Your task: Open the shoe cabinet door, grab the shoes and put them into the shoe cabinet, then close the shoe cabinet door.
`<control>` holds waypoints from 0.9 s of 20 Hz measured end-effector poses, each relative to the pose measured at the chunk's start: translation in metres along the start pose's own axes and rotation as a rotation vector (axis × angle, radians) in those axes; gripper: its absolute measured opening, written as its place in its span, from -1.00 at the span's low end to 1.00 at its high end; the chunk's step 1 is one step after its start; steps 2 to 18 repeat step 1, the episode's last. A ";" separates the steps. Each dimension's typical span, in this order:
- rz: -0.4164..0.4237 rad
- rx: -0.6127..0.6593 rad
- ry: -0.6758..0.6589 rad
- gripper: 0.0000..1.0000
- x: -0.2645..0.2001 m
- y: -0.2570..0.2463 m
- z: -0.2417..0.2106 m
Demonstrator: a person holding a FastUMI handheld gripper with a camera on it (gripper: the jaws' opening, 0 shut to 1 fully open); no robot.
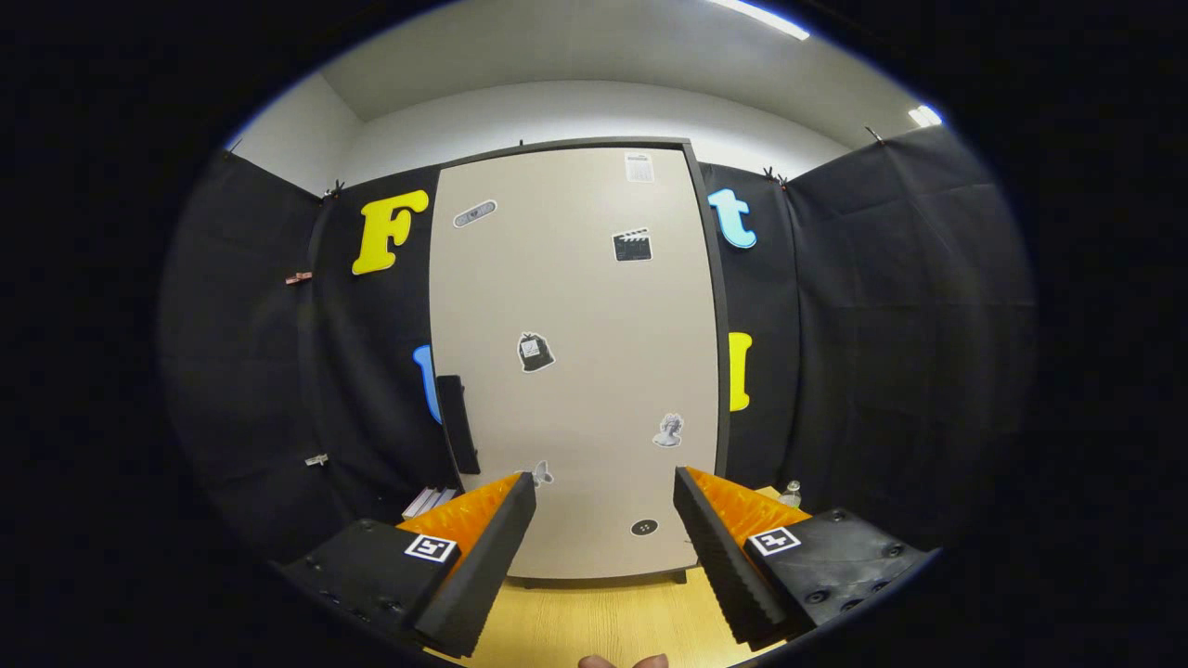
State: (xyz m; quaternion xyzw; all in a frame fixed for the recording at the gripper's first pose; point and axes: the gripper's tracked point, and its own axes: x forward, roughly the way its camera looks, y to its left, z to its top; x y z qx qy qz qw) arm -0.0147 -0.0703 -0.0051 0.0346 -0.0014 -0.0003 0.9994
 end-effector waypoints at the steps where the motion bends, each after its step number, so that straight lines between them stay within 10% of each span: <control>1: 0.004 -0.001 -0.011 0.96 0.004 0.001 0.003; 18: 0.004 -0.001 -0.011 0.96 0.004 0.001 0.003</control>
